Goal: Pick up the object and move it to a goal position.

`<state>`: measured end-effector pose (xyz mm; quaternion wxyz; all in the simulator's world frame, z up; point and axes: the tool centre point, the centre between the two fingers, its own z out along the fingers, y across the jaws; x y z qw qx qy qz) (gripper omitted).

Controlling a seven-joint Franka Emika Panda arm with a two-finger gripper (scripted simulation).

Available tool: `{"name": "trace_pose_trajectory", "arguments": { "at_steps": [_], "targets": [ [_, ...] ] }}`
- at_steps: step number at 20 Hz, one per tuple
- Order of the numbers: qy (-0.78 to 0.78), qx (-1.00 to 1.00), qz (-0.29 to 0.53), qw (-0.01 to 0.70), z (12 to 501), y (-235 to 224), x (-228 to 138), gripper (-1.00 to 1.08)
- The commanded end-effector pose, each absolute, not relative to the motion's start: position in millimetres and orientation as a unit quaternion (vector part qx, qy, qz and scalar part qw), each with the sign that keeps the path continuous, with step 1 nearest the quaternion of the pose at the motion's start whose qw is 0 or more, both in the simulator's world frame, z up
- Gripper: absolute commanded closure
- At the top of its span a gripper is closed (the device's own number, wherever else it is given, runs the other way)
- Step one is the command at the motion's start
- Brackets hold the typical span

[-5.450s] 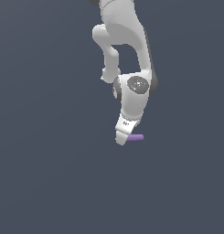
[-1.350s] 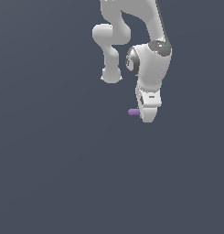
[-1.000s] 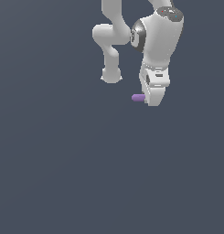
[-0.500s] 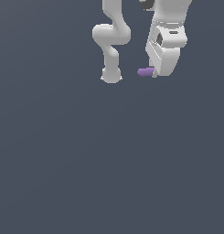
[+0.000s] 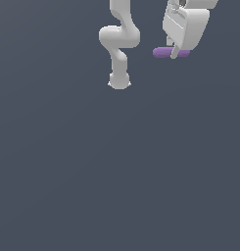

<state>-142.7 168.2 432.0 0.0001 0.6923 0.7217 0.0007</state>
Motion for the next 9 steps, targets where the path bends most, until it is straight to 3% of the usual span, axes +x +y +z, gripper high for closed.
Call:
{"name": "trace_pose_trajectory", "arguments": {
  "at_steps": [1, 9],
  "targets": [
    [0.721, 0.693, 0.000, 0.000, 444.1, 169.0, -145.4, 1.08],
    [0.721, 0.693, 0.000, 0.000, 459.1, 170.4, -147.2, 1.08]
  ]
}}
